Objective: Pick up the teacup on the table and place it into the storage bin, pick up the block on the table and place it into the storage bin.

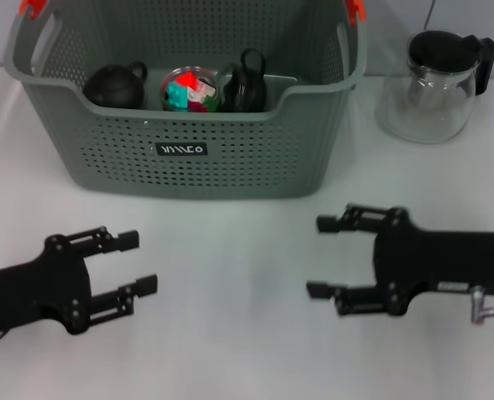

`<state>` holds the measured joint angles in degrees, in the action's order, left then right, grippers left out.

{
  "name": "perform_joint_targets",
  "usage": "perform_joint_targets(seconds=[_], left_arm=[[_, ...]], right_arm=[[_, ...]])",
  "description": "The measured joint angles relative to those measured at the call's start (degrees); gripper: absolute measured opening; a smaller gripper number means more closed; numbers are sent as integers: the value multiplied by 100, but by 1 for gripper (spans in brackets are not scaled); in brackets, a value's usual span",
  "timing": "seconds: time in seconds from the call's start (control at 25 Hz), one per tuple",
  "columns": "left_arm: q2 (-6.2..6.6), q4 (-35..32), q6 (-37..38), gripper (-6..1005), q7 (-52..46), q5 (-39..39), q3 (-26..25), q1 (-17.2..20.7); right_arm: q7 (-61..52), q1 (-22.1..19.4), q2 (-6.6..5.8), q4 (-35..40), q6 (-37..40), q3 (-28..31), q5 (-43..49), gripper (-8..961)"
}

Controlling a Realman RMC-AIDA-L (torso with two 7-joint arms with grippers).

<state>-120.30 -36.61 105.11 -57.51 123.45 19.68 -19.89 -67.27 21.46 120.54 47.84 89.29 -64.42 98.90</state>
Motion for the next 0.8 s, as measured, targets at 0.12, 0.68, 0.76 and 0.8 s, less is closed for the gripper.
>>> perform_joint_targets(seconds=[0.12,0.68,0.76,0.8], left_arm=[[-36,67,6,729,167,115,87,-48],[-221,319,-117,796,801,182,274,-131],[-195,296,-120,839,771,316,297,-155],[-184,290,-120,860,761,368,298,-169]], right_arm=[[160,188,-10,-337,-7,-54,124,851],[1224,544,-30,-1475,-223,126,115,850],[1465,542,-23,-1546,-140,135,52,850],[1551,541,-23,-1598,-107,137,9,850]])
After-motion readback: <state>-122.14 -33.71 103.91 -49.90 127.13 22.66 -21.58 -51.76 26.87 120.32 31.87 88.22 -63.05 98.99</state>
